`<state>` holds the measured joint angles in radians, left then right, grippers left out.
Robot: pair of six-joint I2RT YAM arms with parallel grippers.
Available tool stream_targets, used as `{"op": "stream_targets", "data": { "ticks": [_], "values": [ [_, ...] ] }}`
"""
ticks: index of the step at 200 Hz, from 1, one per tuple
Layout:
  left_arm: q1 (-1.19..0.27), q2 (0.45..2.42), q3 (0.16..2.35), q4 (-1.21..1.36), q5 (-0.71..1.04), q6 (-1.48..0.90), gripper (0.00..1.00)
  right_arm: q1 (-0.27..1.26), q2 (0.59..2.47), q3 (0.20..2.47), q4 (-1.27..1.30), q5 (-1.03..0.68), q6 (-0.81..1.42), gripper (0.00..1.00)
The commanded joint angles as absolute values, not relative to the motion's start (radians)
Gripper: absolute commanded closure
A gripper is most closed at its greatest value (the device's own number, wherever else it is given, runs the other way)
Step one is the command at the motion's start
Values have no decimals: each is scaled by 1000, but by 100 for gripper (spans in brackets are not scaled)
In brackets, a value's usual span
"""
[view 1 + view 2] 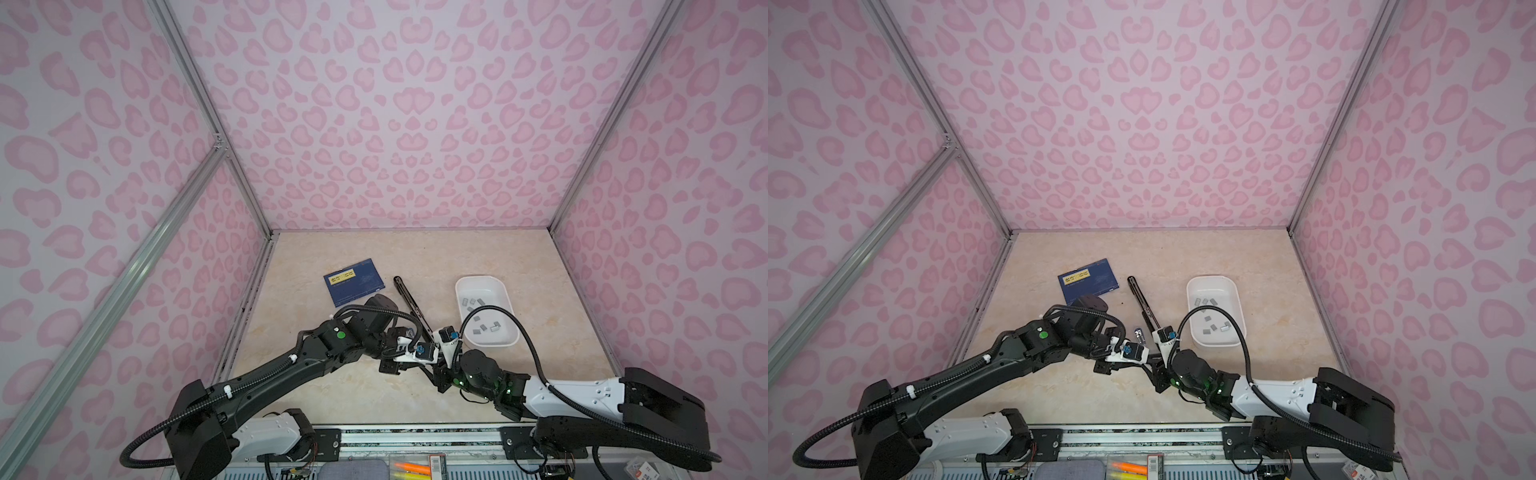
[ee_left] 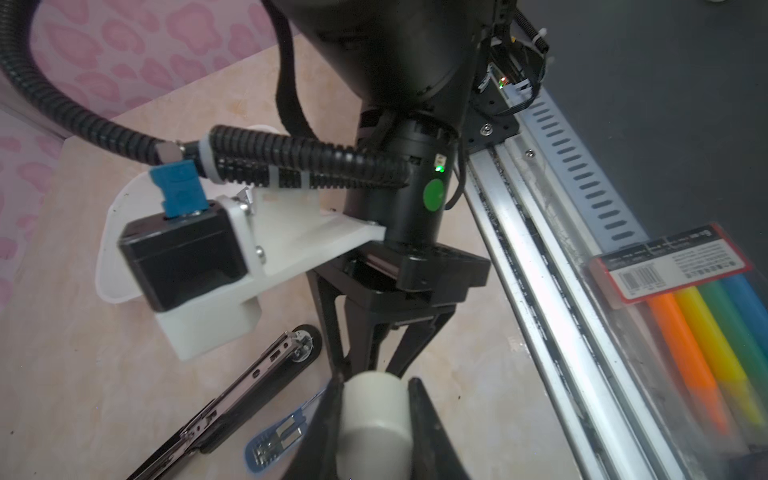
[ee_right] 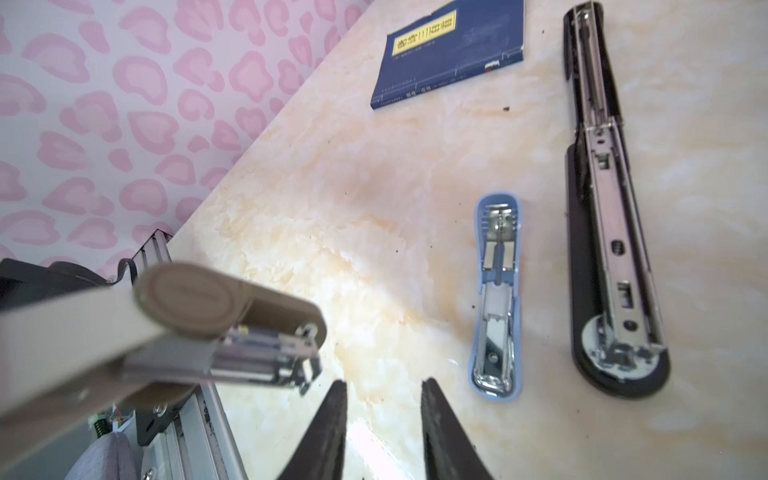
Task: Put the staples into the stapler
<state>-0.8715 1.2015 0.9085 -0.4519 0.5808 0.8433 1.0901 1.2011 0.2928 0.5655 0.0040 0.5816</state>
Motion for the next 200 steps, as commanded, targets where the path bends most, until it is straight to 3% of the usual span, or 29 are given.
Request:
{"op": "stream_targets", "data": {
  "ticks": [1,79,139,200],
  "values": [
    [-870,1185,899,-447,694,864,96,1128,1185,296,639,37,541,68],
    [-858,1136,873,-419,723,872,96,1181,1081,229,680,131,482,65],
    [-832,1112,874,-409,791,867,96,1273,788,120,642,125,214,32],
    [-831,1123,881,-423,846,878,96,1355,806,163,655,84,74,23]
  ]
}}
